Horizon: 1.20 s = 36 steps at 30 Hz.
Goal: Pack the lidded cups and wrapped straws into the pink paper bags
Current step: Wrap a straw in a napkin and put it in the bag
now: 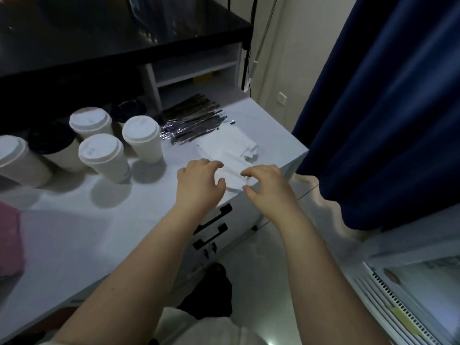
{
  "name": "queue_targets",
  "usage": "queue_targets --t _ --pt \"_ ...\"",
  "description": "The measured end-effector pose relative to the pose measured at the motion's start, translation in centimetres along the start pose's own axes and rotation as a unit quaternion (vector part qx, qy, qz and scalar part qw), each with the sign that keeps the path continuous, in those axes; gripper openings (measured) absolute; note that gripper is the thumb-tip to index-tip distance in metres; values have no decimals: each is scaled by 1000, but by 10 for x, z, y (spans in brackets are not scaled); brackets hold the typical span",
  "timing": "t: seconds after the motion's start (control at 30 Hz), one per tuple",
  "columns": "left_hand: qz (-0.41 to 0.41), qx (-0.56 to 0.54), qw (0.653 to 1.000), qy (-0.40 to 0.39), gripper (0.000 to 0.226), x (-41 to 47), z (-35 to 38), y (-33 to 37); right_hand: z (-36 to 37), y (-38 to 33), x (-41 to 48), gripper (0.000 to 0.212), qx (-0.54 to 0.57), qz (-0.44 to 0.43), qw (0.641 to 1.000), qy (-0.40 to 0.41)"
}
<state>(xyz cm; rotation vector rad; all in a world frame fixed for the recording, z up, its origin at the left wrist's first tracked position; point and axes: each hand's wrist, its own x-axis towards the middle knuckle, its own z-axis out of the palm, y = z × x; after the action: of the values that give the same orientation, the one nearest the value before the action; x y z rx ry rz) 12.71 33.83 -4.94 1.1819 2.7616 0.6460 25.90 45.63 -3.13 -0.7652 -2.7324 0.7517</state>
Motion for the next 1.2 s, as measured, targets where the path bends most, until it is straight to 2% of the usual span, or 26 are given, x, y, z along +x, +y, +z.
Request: queue_targets --t 0.17,0.33,0.5,0.77,0.93,1.03,1.2 --pt "-29 2 999 -22 43 100 7 -16 -10 13 98 32 -39 1 997 -66" --pt "-77 -9 997 0 42 178 12 -28 -13 15 185 30 -25 -31 998 -49" --pt "-122 -13 992 -10 46 194 35 -47 17 17 228 25 1 -89 993 -77" --pt "-251 -17 965 75 41 229 45 -67 66 32 328 30 -64 -187 967 -160" --pt "-302 -16 946 113 41 228 51 -59 86 33 369 32 -52 -239 961 -130" --pt "-325 -22 936 133 40 229 51 -55 98 29 387 32 -83 -280 942 -167" --pt "-342 -15 925 163 39 223 51 -41 115 33 395 19 -56 -285 942 -171"
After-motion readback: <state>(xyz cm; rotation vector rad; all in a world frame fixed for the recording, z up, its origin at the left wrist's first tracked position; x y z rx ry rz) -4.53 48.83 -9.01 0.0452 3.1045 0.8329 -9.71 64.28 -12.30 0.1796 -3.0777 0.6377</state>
